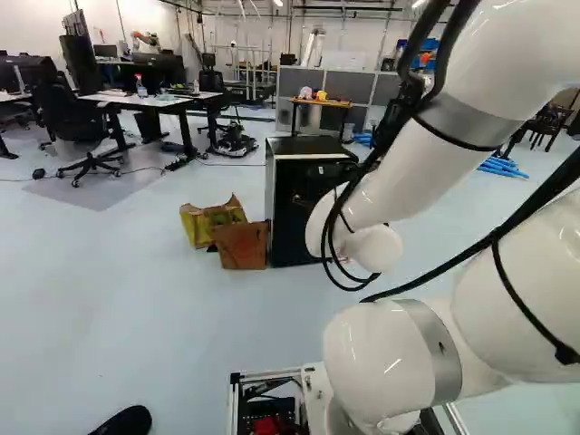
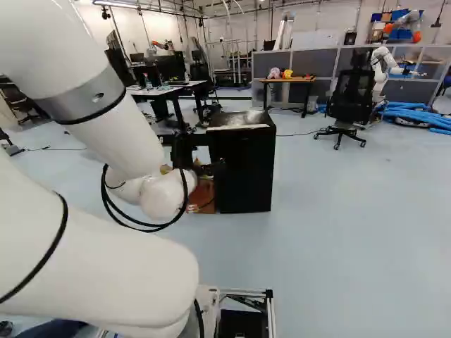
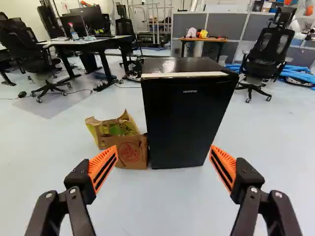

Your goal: Grab a drink from the fridge

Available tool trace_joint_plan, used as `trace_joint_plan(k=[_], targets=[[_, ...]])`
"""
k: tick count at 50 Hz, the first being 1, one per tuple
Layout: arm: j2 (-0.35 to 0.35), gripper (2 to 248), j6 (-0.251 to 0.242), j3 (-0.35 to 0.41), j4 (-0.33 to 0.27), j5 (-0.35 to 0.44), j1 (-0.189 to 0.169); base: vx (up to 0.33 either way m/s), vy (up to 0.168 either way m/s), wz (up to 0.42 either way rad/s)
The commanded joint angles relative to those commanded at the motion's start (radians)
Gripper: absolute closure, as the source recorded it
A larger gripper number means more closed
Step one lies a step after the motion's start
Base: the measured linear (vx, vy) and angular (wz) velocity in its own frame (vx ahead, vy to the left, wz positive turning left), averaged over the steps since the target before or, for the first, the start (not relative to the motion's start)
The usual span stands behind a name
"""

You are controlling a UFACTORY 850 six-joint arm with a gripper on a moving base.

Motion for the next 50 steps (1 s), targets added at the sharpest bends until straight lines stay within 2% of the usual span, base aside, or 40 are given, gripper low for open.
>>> trace_joint_plan(k=[50], targets=[[0.0, 3, 0.0, 0.0, 0.0, 0.0, 0.0, 0.122, 0.006, 0.003]])
